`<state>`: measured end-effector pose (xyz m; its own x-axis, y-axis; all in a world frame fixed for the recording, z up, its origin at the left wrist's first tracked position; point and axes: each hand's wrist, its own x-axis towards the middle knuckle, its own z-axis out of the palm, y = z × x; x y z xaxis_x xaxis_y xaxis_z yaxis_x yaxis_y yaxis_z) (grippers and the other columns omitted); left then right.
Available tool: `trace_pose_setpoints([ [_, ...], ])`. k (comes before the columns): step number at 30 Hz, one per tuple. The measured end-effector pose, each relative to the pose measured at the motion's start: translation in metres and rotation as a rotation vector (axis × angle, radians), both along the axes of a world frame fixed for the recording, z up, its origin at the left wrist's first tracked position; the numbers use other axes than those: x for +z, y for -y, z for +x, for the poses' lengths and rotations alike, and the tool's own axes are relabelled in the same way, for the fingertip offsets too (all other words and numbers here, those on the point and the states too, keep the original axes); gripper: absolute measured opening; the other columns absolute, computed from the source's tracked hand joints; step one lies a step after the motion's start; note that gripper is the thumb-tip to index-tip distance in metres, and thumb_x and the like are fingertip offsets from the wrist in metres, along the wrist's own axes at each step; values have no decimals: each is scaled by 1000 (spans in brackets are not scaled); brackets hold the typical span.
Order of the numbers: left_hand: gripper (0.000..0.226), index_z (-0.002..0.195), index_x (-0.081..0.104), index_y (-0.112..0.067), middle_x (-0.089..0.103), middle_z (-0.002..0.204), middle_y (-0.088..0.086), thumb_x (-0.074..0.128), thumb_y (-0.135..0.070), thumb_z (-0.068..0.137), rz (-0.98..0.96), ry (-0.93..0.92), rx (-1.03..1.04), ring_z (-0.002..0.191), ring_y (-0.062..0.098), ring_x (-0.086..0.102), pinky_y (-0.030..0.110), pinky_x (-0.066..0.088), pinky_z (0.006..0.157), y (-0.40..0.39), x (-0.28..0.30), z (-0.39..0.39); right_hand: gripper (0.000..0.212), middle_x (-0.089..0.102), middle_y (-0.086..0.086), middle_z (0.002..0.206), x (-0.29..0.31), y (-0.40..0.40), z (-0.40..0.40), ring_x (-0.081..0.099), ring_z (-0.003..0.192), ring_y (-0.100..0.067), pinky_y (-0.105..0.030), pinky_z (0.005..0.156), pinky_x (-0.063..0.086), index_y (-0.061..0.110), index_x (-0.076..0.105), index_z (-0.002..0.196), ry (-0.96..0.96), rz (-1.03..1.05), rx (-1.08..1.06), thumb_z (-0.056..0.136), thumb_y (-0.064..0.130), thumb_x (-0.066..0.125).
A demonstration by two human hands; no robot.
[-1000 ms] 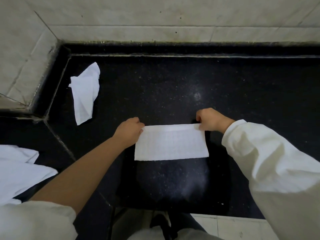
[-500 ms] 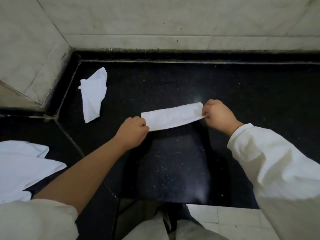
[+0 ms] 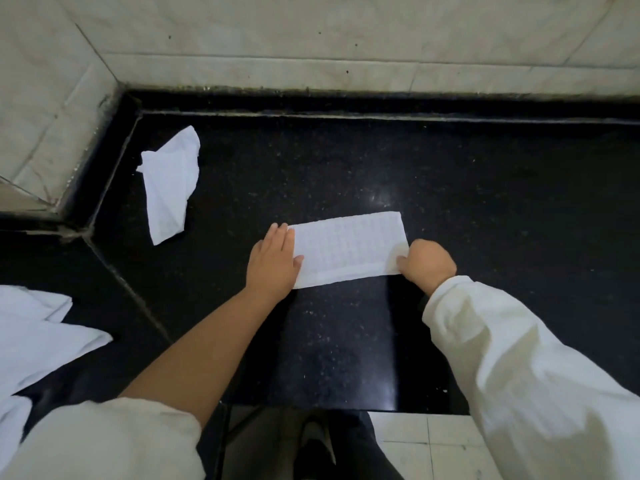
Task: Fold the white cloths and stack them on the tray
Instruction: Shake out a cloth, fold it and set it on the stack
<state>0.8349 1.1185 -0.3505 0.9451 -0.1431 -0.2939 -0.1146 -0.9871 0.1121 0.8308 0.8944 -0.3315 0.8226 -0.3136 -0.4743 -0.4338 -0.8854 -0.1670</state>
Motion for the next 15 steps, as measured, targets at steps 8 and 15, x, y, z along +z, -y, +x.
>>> trace_pose_setpoints([
  [8, 60, 149, -3, -10, -9, 159, 6, 19, -37, 101, 56, -85, -12, 147, 20, -9, 39, 1, 120, 0, -12, -2, 23, 62, -18, 109, -1, -2, 5, 52, 85, -30, -31, 71, 37, 7, 41, 65, 12, 81, -108, 86, 7, 48],
  [15, 60, 149, -4, -11, -9, 159, 6, 20, -39, 101, 69, -76, -25, 147, 20, -10, 40, 1, 120, 0, -10, -2, 36, 50, -11, 82, 0, -2, 2, 46, 79, -29, -29, 70, 35, 9, 35, 56, 35, 95, -126, 91, 10, 38],
])
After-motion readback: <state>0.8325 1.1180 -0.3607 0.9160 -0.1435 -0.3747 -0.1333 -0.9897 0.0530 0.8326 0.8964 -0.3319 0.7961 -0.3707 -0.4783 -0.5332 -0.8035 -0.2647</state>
